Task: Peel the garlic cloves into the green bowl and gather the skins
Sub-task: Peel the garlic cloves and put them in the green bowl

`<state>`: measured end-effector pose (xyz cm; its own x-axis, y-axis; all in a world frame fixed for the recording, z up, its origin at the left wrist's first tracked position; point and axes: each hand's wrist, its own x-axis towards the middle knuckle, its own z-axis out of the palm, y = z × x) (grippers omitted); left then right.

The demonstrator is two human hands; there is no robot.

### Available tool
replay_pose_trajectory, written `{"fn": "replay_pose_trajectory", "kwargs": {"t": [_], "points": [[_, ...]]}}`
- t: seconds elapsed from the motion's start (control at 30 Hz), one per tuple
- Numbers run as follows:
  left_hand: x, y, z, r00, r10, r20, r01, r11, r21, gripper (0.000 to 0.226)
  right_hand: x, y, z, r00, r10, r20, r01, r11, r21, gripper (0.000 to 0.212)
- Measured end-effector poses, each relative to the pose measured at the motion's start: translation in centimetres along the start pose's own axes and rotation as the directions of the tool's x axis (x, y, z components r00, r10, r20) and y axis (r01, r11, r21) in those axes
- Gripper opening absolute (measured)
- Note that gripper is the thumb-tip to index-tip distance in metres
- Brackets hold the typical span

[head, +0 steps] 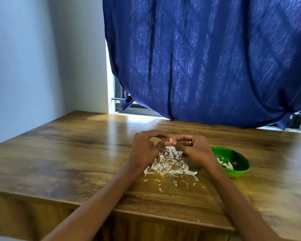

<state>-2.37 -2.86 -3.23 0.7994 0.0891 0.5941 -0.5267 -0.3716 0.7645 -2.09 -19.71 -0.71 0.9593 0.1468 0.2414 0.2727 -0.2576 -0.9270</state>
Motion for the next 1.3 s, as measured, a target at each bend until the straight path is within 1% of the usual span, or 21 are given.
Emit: {"fn": "replay_pose_trajectory", "kwargs": {"t": [0.07,0.13,0.23,0.3,0.37,0.43,0.53,0.6,0.67,0.73,0.8,0.9,0.97,1.07,1.17,1.3], "points": [[0.0,-0.1,0.0,1.0,0.025,0.004,-0.025,1.0,0.005,0.015,0.0,0.0,0.0,1.0,0.009,0.007,-0.009,1.0,0.023,0.01],[0.0,-0.3,0.0,1.0,0.016,0.013,-0.016,1.0,0.024,0.017,0.1,0.0,0.1,0.999,0.031,0.011,-0.032,0.998,0.047,0.011],[0.0,-0.6,0.0,1.0,0.023,0.02,-0.024,0.998,0.06,0.018,0.0,-0.1,0.1,0.997,0.043,0.059,-0.05,0.991,0.124,0.013],[0.0,-0.7,0.0,0.998,0.061,0.02,-0.063,0.995,0.071,0.02,-0.2,-0.2,0.1,0.997,0.024,0.076,-0.033,0.993,0.111,0.012],[0.0,-0.5,0.0,0.992,0.127,0.014,-0.128,0.987,0.097,0.032,-0.2,-0.1,0.0,0.998,0.013,0.058,-0.018,0.997,0.079,0.01],[0.0,-0.3,0.0,0.992,0.129,0.008,-0.129,0.989,0.077,0.037,-0.1,0.0,0.0,0.999,0.018,0.027,-0.02,0.997,0.076,0.009],[-0.1,-0.4,0.0,0.996,0.088,0.004,-0.088,0.996,0.023,0.031,0.0,0.1,0.2,0.999,0.052,-0.008,-0.05,0.993,0.109,0.009],[-0.2,-0.4,0.0,0.996,0.091,0.015,-0.092,0.995,0.025,0.03,0.0,0.2,0.2,0.997,0.078,0.018,-0.08,0.981,0.177,0.006],[-0.3,-0.4,0.0,0.994,0.098,0.042,-0.099,0.994,0.04,0.031,0.0,0.2,0.2,0.995,0.091,0.041,-0.098,0.966,0.241,0.005],[-0.3,-0.4,0.0,0.989,0.132,0.064,-0.138,0.986,0.089,0.036,0.1,0.3,0.1,0.994,0.097,0.046,-0.106,0.958,0.267,0.011],[-0.2,-0.5,0.1,0.984,0.17,0.06,-0.176,0.976,0.125,0.035,0.2,0.4,0.0,0.993,0.101,0.053,-0.112,0.956,0.272,0.013],[-0.1,-0.8,0.1,0.982,0.188,0.008,-0.187,0.973,0.133,0.03,0.3,0.4,0.1,0.993,0.096,0.072,-0.113,0.949,0.294,0.012],[-0.1,-0.8,0.2,0.98,0.199,-0.002,-0.197,0.968,0.158,0.029,0.3,0.4,0.1,0.994,0.088,0.067,-0.104,0.948,0.301,0.011],[-0.2,-0.7,0.2,0.979,0.202,0.013,-0.201,0.964,0.173,0.029,0.3,0.5,0.1,0.996,0.072,0.044,-0.081,0.953,0.292,0.012],[-0.2,-0.6,0.2,0.985,0.171,-0.001,-0.168,0.974,0.15,0.025,0.4,0.7,0.2,0.998,0.061,0.003,-0.059,0.959,0.278,0.015],[-0.2,-0.3,0.0,0.986,0.166,-0.01,-0.163,0.978,0.131,0.017,0.5,0.9,0.2,0.997,0.034,-0.064,-0.017,0.967,0.253,0.011]]}}
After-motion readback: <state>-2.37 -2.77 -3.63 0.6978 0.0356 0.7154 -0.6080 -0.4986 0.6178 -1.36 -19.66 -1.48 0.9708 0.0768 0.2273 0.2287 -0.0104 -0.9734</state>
